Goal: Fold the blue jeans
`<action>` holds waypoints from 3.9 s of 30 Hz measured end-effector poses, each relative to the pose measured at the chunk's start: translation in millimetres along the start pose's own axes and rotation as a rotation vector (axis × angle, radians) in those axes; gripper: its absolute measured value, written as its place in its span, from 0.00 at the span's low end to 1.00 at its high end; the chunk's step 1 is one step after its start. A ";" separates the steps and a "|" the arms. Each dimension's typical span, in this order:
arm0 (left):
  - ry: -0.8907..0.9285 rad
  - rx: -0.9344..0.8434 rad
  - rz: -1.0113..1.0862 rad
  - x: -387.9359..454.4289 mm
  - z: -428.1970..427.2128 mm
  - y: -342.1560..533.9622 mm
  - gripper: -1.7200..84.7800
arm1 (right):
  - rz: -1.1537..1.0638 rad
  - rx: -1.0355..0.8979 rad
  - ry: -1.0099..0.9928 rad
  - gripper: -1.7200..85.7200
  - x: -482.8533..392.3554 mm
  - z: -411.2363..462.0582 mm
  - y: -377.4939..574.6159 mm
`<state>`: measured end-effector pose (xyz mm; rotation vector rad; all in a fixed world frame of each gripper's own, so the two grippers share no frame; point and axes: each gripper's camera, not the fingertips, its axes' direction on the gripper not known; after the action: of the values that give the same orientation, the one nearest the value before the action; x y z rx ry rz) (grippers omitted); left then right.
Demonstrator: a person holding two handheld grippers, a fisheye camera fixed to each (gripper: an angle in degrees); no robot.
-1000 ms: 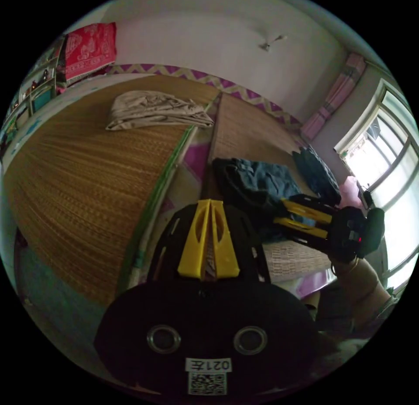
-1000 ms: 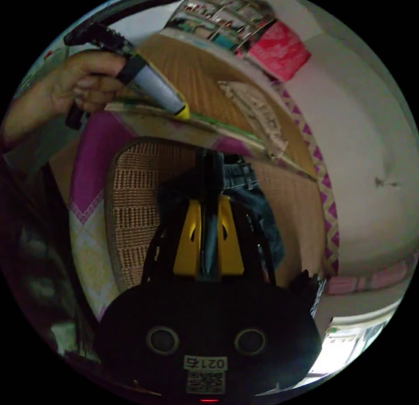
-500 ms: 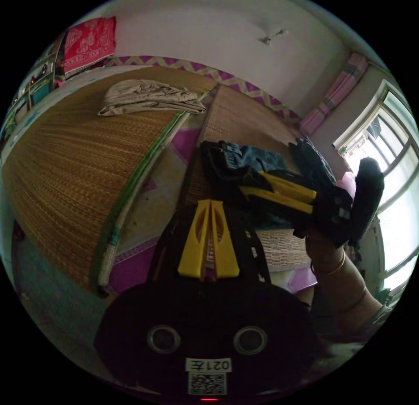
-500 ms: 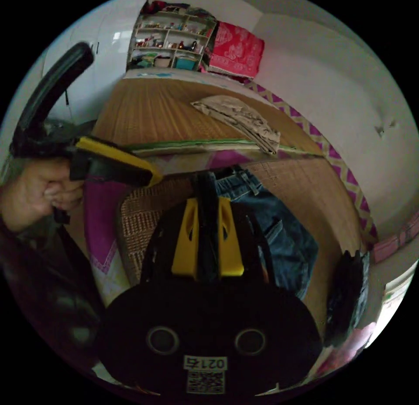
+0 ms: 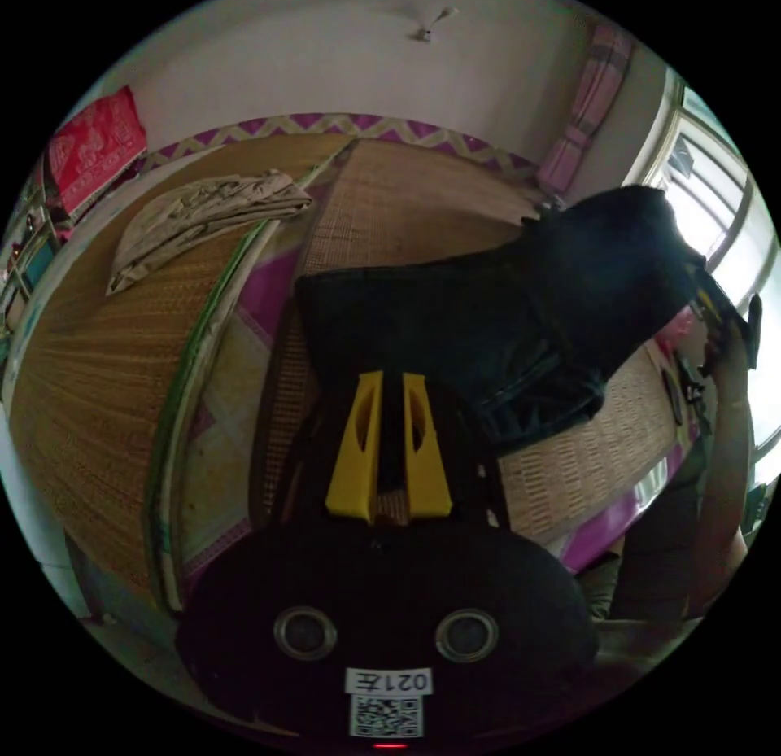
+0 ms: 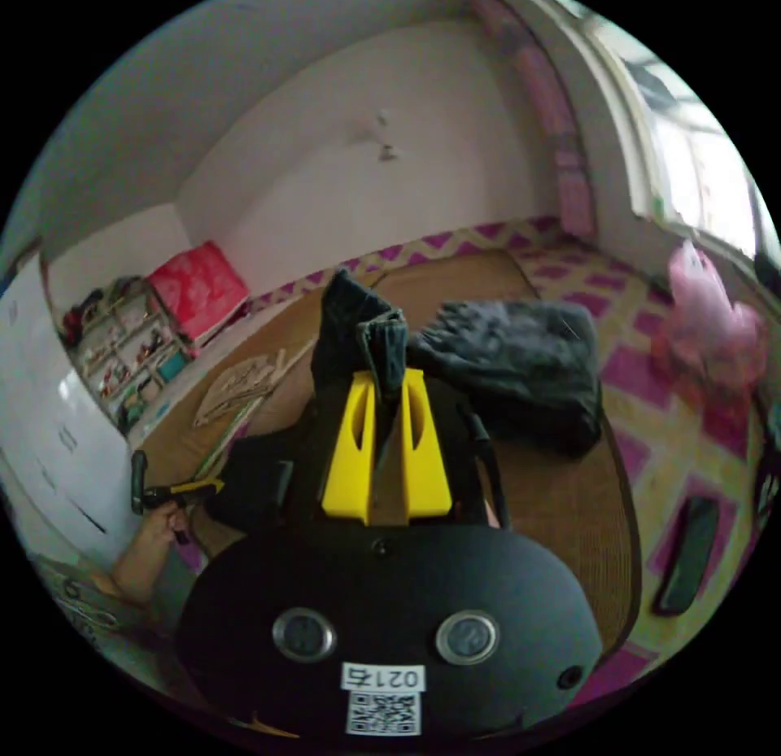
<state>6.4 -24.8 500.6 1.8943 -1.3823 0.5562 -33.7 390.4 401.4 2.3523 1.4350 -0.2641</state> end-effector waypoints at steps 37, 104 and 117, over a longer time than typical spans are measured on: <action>0.122 -0.031 0.627 225.8 115.8 -79.3 0.13 | -0.405 -0.399 0.257 0.18 -129.1 58.8 21.2; 0.058 0.013 0.666 -294.4 -58.4 -207.6 0.01 | -0.753 -0.608 -0.138 0.01 -156.9 37.3 -118.6; 0.339 0.420 0.763 -312.5 -312.2 14.6 0.01 | -0.844 -0.260 -0.289 0.01 -233.1 -288.6 -7.7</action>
<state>-90.6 406.2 489.7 1.4009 -1.8261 1.5618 -157.9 320.5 744.0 1.3323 2.0694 -0.5612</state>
